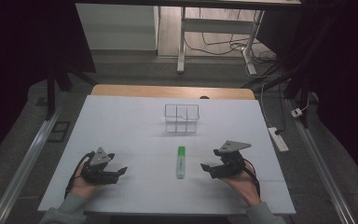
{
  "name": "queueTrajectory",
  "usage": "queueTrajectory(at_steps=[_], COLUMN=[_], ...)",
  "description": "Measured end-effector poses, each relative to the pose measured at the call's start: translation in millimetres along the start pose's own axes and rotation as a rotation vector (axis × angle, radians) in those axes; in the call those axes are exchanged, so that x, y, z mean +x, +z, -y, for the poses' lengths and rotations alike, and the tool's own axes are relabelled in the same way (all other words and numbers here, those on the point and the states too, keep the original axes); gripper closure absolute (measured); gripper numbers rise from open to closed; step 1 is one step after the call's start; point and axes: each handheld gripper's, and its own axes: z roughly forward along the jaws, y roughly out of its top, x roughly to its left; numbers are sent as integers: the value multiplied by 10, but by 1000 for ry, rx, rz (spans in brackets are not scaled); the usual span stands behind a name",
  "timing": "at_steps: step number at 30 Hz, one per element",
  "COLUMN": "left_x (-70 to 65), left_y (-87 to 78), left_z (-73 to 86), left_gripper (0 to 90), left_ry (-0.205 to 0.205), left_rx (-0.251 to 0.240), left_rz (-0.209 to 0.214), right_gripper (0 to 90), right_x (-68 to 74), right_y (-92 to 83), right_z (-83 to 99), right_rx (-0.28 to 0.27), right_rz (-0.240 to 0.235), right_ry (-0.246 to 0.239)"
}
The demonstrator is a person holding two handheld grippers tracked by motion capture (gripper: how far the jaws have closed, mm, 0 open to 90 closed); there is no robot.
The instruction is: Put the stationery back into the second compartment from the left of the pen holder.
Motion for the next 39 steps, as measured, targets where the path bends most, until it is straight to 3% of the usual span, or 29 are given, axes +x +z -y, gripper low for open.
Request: queueTrajectory(at_steps=[13, 18, 26, 32, 35, 39], left_x=[-2, -6, 0, 0, 4, 14], left_y=[-7, -1, 0, 0, -4, -6], left_z=[2, 2, 5, 7, 8, 9], left_gripper=[257, 257, 256, 255, 255, 255], left_ry=[-1, -1, -4, -8, -8, -7], left_rx=[-2, 2, 2, 1, -5, -9], left_rz=[0, 3, 3, 2, 6, 11], right_gripper=[213, 220, 224, 230, 235, 238], right_x=[97, 136, 151, 250, 314, 367], right_y=[89, 119, 180, 304, 389, 479], right_z=[-84, -116, -167, -319, -390, -447], right_rx=[0, -2, 18, 31, 44, 73], right_rz=[-9, 13, 11, -9, -7, 1], right_ry=[2, 5, 44, 41, 22, 31])
